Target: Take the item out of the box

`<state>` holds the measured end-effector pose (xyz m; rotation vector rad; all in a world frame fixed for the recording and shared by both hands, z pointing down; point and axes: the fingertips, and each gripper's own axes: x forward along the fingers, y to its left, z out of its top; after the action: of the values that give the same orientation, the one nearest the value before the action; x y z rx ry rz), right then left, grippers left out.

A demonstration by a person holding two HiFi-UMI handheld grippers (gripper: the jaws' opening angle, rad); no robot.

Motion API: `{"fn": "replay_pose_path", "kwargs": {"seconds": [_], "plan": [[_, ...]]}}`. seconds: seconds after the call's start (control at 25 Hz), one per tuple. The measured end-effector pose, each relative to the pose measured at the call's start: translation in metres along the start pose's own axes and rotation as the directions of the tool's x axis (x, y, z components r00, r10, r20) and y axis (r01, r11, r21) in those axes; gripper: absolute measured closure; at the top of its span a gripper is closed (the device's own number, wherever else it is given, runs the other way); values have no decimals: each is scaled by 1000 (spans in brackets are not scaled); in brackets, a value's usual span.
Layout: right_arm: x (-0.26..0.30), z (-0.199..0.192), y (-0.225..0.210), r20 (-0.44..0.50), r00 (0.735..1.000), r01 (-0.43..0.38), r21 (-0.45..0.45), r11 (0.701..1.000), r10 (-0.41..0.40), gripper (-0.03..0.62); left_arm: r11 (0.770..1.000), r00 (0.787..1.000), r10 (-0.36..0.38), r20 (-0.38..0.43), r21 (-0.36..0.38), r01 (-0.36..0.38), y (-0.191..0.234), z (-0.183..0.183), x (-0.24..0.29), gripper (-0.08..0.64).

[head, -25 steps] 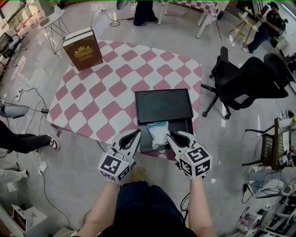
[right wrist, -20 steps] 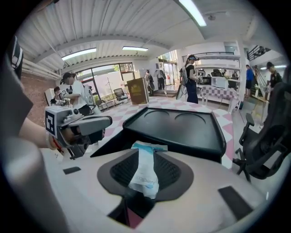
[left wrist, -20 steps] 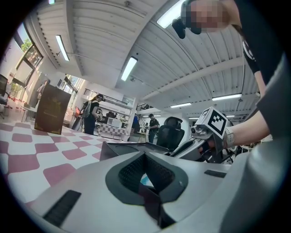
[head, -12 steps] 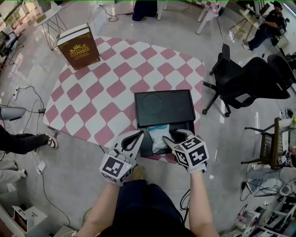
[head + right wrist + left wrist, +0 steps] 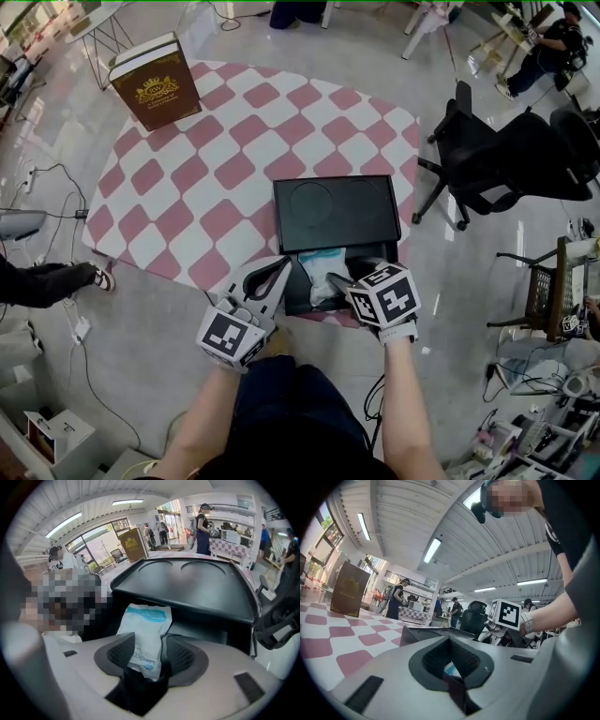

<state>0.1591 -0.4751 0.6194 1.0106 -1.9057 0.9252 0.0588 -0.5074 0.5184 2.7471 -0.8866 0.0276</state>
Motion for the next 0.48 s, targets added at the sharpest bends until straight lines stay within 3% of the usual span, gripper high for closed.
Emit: {"fn": "replay_pose_path", "kwargs": {"seconds": [0.12, 0.48], "plan": [[1, 1, -2, -4, 1000, 4, 2, 1000, -4, 386, 1000, 1000, 6, 5, -3, -6, 3, 3, 2, 551], [4, 1, 6, -19, 999, -39, -23, 999, 39, 513, 1000, 1000, 16, 11, -19, -15, 8, 4, 3, 551]]}}
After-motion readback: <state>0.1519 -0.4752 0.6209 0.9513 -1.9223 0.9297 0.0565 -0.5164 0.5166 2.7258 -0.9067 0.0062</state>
